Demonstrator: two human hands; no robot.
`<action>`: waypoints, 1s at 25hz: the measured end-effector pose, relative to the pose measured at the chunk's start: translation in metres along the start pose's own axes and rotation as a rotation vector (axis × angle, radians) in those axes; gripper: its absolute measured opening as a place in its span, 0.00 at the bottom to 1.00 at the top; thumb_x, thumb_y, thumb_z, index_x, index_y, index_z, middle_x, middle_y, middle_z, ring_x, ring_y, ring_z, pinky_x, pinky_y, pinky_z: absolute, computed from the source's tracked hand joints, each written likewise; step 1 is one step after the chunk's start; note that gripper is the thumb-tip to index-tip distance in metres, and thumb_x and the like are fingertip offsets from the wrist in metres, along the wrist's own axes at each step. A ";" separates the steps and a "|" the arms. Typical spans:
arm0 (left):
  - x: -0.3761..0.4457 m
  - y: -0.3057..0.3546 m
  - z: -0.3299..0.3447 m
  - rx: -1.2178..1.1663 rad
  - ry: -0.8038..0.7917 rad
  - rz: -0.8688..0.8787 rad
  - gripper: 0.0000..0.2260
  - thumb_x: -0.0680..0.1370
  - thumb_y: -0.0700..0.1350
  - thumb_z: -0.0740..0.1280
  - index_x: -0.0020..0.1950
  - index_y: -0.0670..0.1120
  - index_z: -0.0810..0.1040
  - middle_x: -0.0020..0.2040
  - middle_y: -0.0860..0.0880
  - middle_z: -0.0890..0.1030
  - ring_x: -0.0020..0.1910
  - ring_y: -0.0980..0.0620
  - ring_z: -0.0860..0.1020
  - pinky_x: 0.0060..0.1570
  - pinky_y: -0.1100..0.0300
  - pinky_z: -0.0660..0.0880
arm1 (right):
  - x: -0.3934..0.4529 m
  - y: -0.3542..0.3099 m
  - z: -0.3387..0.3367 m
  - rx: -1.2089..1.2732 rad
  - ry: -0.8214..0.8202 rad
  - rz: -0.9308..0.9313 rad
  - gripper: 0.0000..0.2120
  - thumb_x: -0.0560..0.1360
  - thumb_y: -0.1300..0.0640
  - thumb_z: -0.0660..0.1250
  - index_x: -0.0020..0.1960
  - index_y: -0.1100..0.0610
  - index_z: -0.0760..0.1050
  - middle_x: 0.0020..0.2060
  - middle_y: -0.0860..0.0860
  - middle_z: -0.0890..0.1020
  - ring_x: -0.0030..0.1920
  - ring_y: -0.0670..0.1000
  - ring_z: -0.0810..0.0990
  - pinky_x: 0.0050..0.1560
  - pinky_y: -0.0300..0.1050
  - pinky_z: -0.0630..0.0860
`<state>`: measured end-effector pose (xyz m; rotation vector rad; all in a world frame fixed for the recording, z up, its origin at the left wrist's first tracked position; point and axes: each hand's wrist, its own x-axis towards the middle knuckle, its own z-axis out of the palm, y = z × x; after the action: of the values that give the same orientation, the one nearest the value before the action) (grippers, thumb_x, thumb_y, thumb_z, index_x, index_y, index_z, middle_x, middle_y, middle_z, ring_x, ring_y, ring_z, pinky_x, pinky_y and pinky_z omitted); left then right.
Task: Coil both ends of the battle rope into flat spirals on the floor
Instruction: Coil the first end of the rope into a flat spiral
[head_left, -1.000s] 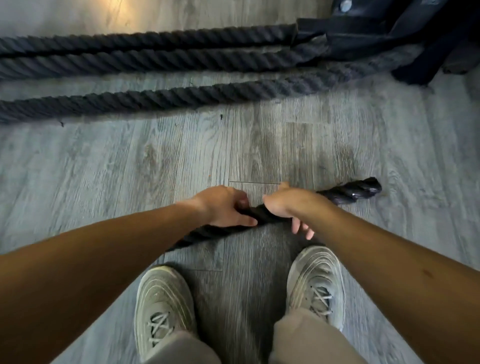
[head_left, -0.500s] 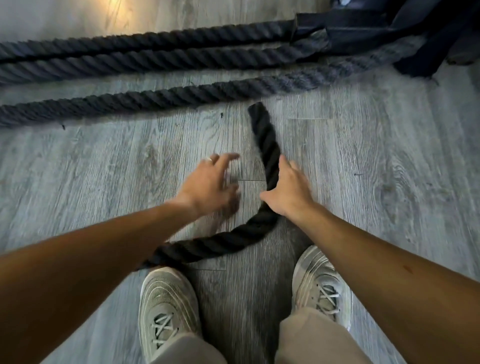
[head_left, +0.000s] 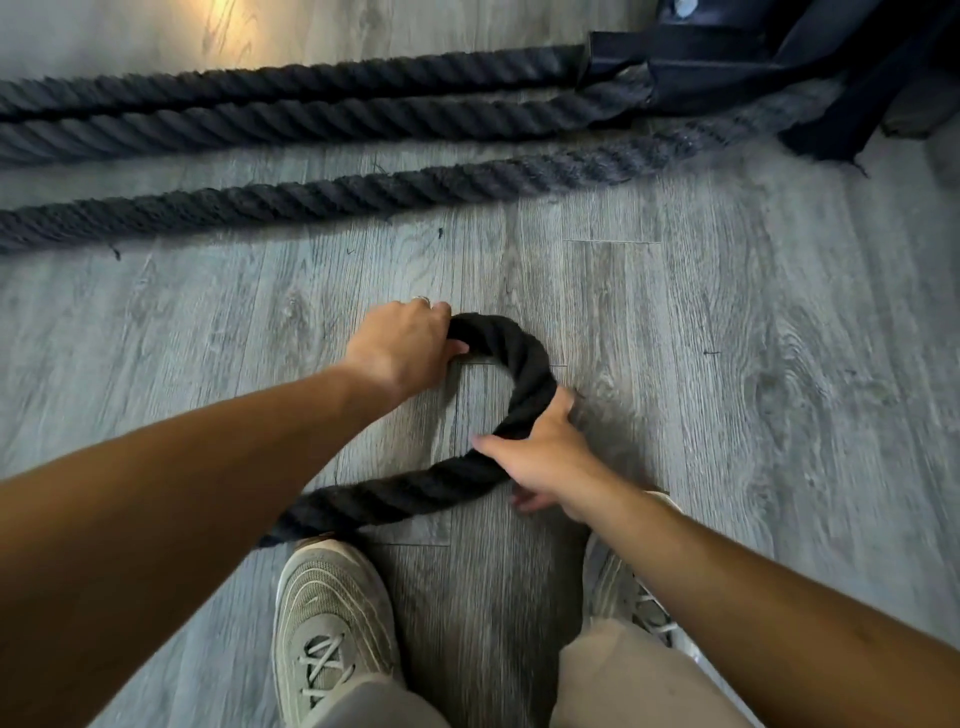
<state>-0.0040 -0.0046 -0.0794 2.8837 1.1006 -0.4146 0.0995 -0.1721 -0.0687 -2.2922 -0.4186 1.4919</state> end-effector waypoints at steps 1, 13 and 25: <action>-0.003 0.002 0.000 -0.090 -0.027 -0.067 0.22 0.82 0.59 0.59 0.70 0.47 0.69 0.46 0.43 0.79 0.39 0.43 0.78 0.37 0.50 0.74 | -0.002 0.002 0.005 0.118 -0.022 0.000 0.42 0.70 0.45 0.77 0.73 0.45 0.53 0.58 0.53 0.78 0.42 0.57 0.88 0.43 0.57 0.85; -0.032 0.034 0.002 -0.830 -0.328 -0.650 0.18 0.81 0.55 0.62 0.60 0.42 0.64 0.33 0.45 0.82 0.23 0.49 0.82 0.26 0.55 0.81 | 0.020 -0.003 -0.012 -0.508 0.097 -0.405 0.72 0.54 0.25 0.76 0.81 0.42 0.32 0.81 0.53 0.36 0.80 0.62 0.45 0.75 0.66 0.53; 0.035 0.008 -0.018 -0.447 -0.126 -0.026 0.28 0.81 0.54 0.66 0.79 0.53 0.63 0.71 0.44 0.75 0.68 0.42 0.74 0.66 0.49 0.71 | 0.033 0.008 -0.013 -0.390 0.285 -0.585 0.65 0.54 0.37 0.84 0.81 0.42 0.49 0.77 0.45 0.51 0.75 0.56 0.57 0.68 0.57 0.69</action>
<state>0.0304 0.0142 -0.0711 2.4237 1.0530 -0.2998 0.1245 -0.1663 -0.0945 -2.3122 -1.2525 0.8359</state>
